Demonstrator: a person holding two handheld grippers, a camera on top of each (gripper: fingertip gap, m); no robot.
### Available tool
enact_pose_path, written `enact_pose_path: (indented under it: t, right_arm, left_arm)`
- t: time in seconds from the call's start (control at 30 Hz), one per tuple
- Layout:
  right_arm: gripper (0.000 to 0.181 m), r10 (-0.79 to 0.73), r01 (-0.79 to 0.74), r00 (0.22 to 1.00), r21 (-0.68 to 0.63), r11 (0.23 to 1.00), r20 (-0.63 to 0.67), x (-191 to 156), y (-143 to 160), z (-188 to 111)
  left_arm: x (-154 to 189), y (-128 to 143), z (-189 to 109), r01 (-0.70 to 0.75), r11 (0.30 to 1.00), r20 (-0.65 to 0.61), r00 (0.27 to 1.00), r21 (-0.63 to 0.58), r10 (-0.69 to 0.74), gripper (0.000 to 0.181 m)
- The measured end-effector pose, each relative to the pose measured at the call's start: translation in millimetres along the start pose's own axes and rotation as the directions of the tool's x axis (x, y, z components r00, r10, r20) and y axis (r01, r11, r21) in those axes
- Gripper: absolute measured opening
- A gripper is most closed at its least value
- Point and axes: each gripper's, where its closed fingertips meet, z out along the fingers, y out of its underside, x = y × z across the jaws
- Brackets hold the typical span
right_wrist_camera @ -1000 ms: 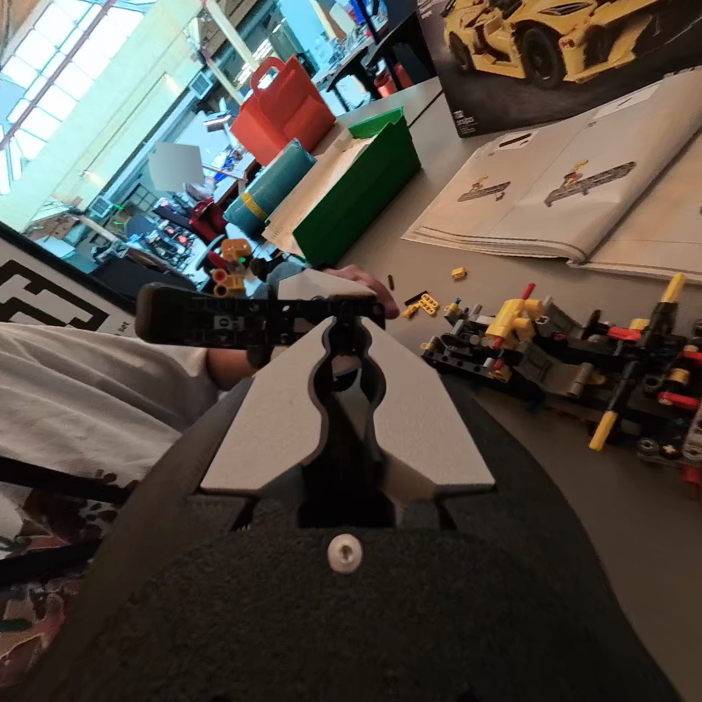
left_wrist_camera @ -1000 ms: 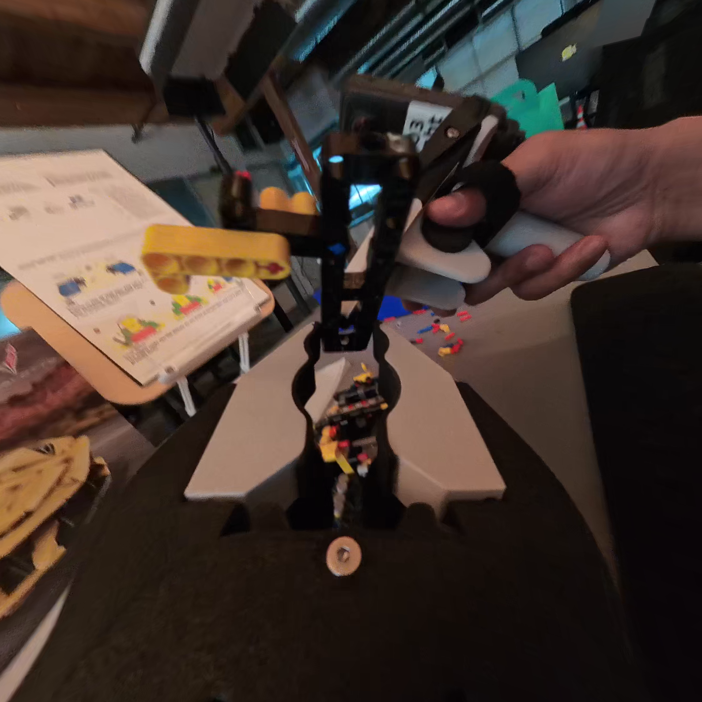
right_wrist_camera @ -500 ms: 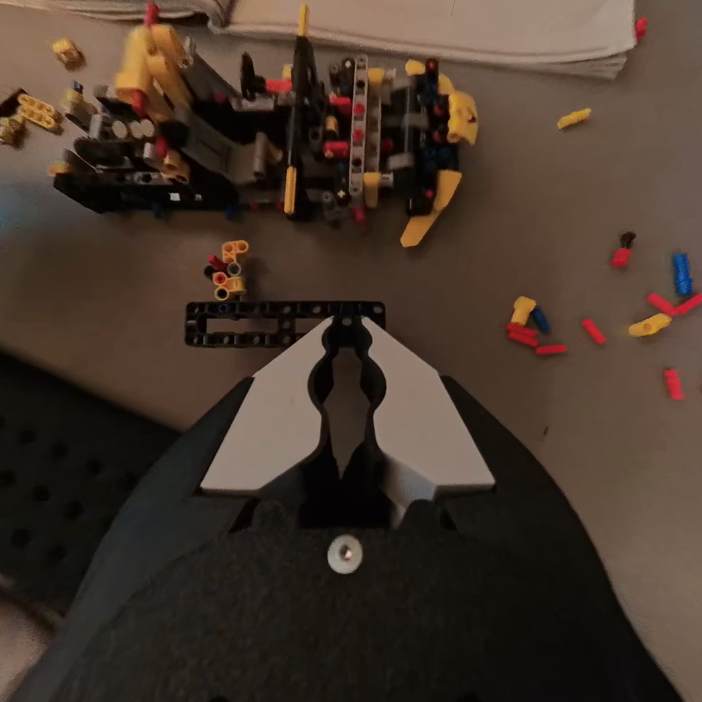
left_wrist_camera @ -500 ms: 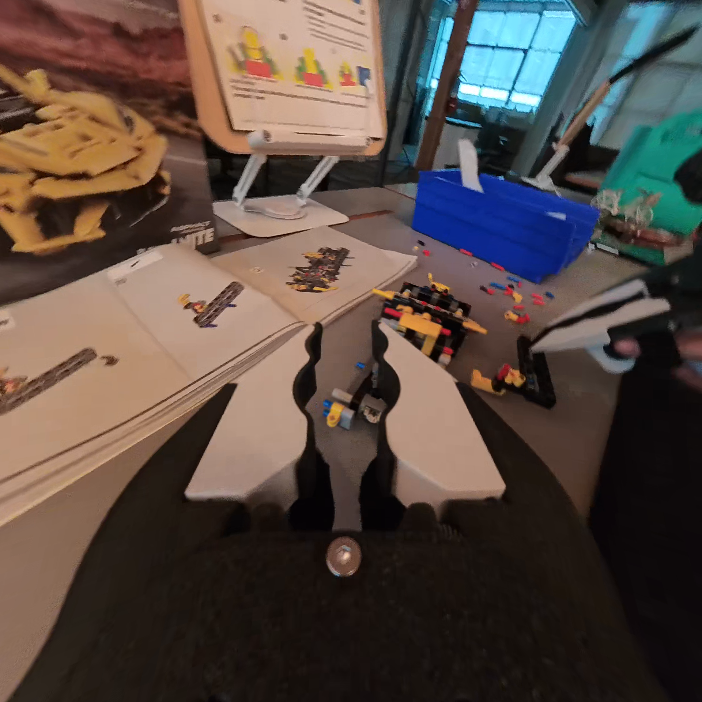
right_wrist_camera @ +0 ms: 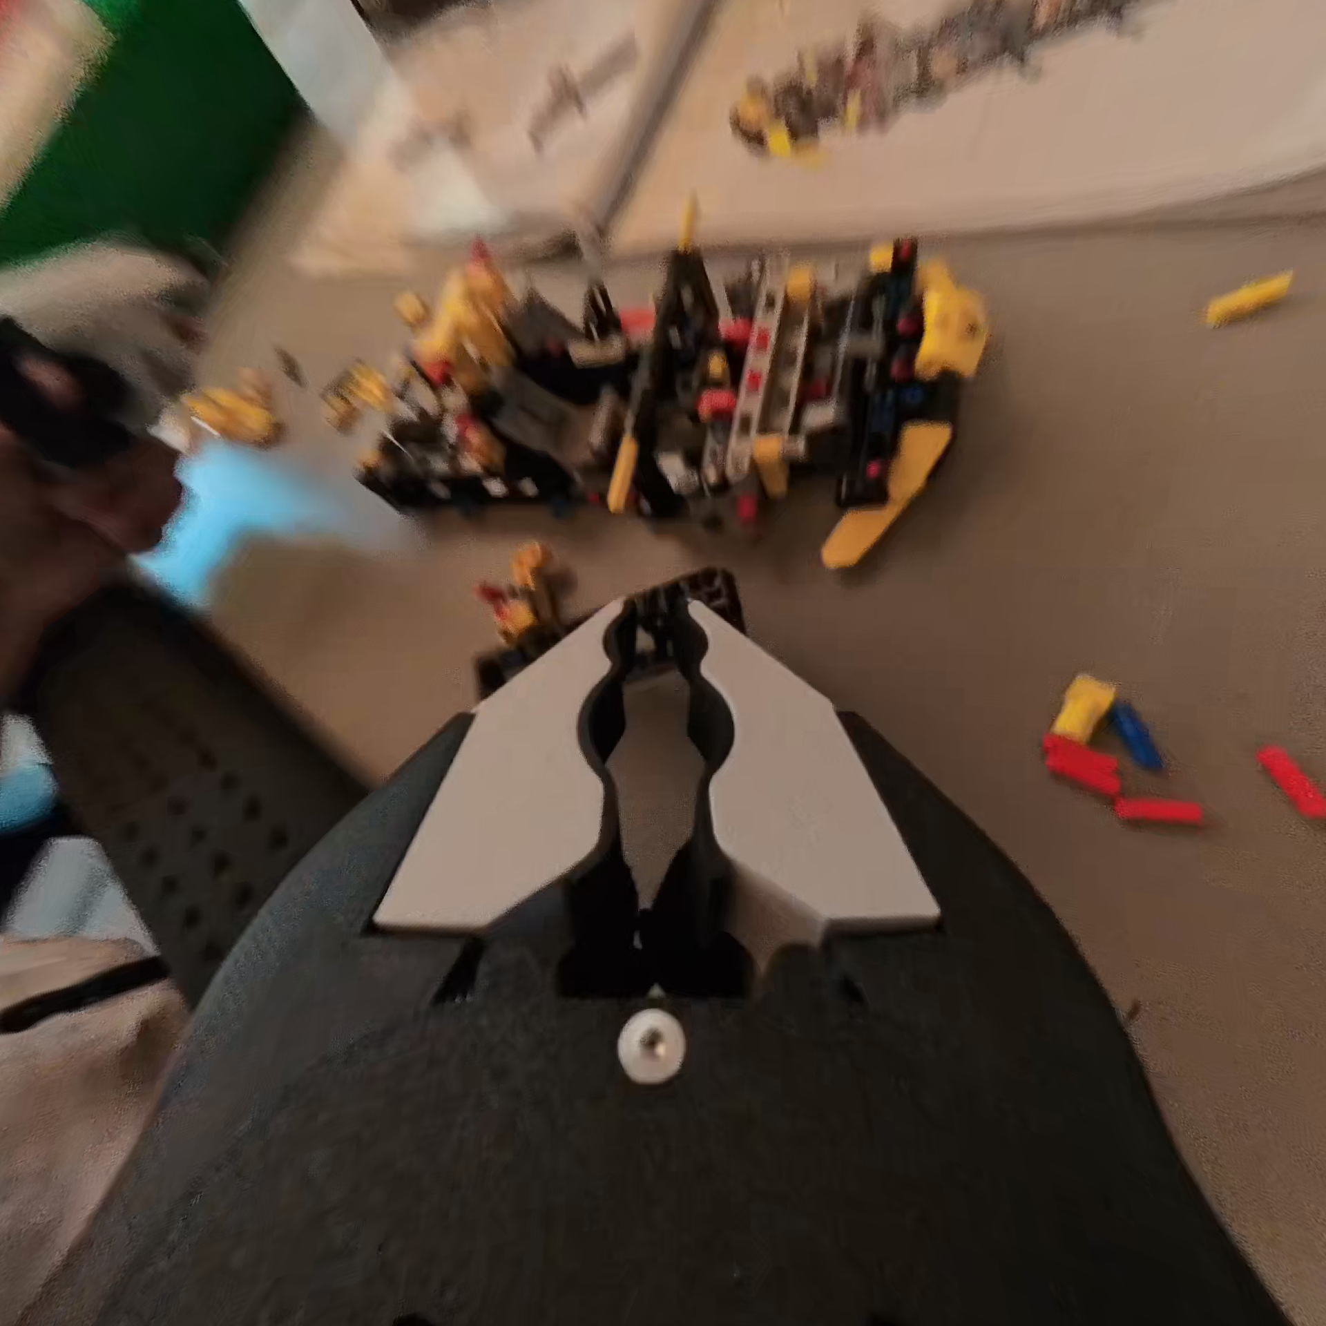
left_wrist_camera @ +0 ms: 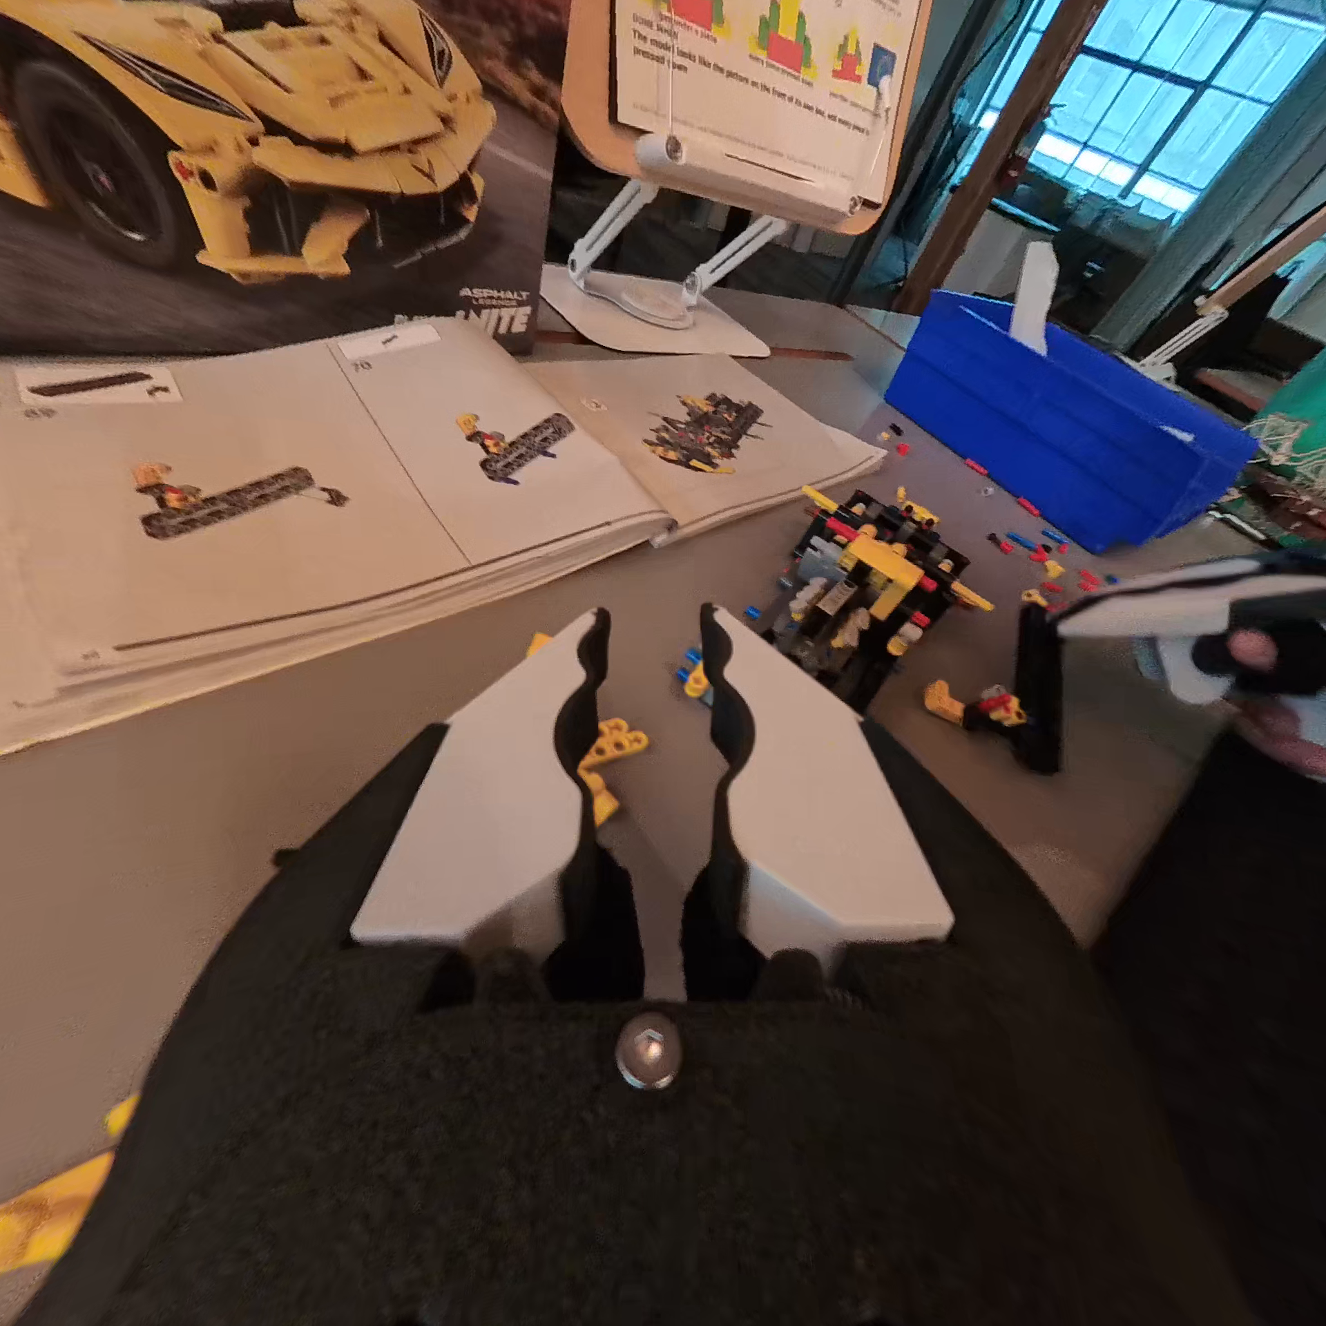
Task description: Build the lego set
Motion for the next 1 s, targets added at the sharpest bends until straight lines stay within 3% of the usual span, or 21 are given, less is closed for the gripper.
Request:
enact_pose_path:
  t: [0.1,0.17,0.23,0.4,0.57,0.7,0.77,0.93,1.0]
  right_arm:
    - [0.023,0.003,-0.049,0.986,0.274,0.961,0.166,0,-48,-18]
    - [0.028,-0.028,-0.039,0.987,0.407,0.912,0.158,11,-69,-28]
    - [0.027,-0.040,-0.012,0.994,0.463,0.886,0.103,22,-75,-29]
    - [0.024,-0.029,0.015,0.999,0.451,0.892,0.023,36,-70,-28]
    - [0.025,-0.027,0.011,0.999,0.419,0.908,0.033,36,-67,-19]
    - [0.038,-0.069,0.115,0.991,0.500,0.858,-0.111,48,-79,-31]
    - [0.032,-0.100,0.180,0.978,0.507,0.843,-0.181,51,-81,-39]
    - [0.038,-0.212,0.345,0.893,0.303,0.888,-0.397,87,-53,-49]
    - [0.042,-0.196,0.314,0.871,0.205,0.927,-0.450,110,-36,-55]
  left_arm:
    - [1,1,-4,-0.032,0.999,0.007,0.999,0.012,0.032,0.025]
    - [-3,6,-1,-0.062,0.998,0.017,0.998,-0.020,0.062,0.026]
    - [-6,11,2,-0.073,0.996,0.014,0.997,-0.054,0.073,0.026]
    - [-7,15,4,-0.014,0.997,-0.004,1.000,-0.074,0.014,0.025]
    - [-6,20,8,-0.014,0.993,-0.029,1.000,-0.117,0.011,0.026]
    - [-6,24,8,-0.055,0.990,-0.012,0.998,-0.133,0.054,0.026]
    - [-5,22,5,-0.057,0.991,-0.016,0.998,-0.119,0.056,0.026]
    - [-2,18,7,-0.050,0.994,-0.044,0.998,-0.094,0.046,0.026]
    - [1,18,10,-0.066,0.994,-0.056,0.997,-0.089,0.062,0.026]
